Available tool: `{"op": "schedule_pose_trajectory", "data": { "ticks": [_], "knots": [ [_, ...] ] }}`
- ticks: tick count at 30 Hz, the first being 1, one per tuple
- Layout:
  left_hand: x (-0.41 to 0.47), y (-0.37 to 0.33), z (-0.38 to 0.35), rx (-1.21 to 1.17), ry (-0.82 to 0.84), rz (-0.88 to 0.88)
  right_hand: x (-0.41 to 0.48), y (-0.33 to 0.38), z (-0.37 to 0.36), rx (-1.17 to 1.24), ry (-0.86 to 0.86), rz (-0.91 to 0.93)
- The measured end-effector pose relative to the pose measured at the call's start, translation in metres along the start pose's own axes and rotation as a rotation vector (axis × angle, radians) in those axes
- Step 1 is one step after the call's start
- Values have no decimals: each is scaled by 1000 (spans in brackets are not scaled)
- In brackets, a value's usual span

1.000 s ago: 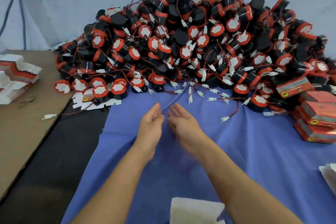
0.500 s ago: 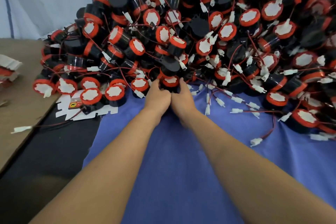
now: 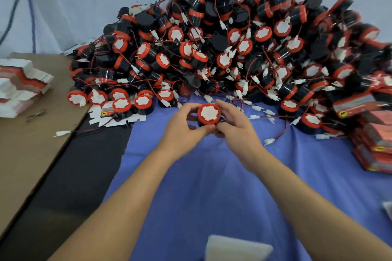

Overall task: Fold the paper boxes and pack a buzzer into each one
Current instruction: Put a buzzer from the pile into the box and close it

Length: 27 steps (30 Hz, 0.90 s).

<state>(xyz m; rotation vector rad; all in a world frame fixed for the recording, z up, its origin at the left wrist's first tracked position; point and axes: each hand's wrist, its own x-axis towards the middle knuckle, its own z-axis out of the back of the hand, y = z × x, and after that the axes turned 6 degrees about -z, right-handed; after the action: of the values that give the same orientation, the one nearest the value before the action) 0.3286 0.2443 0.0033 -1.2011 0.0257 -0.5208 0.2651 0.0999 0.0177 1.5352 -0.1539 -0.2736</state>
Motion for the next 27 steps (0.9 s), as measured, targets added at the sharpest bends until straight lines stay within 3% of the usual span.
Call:
{"op": "schedule_pose_trajectory", "data": {
  "ticks": [2, 4, 6, 9, 12, 15, 20, 27],
  "knots": [
    [-22, -19, 2, -30, 8, -24, -34, 5, 10, -30, -107, 82],
    [-45, -38, 5, -41, 2, -17, -64, 9, 19, 14, -324, 130],
    [-69, -57, 9, -41, -24, -19, -87, 17, 30, 161, -410, 30],
    [-108, -86, 17, -89, -9, -56, -115, 34, 46, 466, -199, -275],
    [-148, -108, 25, -112, 93, -76, -150, 44, 62, 481, -87, -244],
    [-183, -119, 27, -20, 150, -126, -186, 48, 73, 338, -39, -142],
    [-221, -118, 24, 285, 167, -273, -225, 52, 65, -202, -100, 57],
    [-242, -111, 10, 615, 172, -431, -240, 35, 46, -649, -38, 108]
  ]
}}
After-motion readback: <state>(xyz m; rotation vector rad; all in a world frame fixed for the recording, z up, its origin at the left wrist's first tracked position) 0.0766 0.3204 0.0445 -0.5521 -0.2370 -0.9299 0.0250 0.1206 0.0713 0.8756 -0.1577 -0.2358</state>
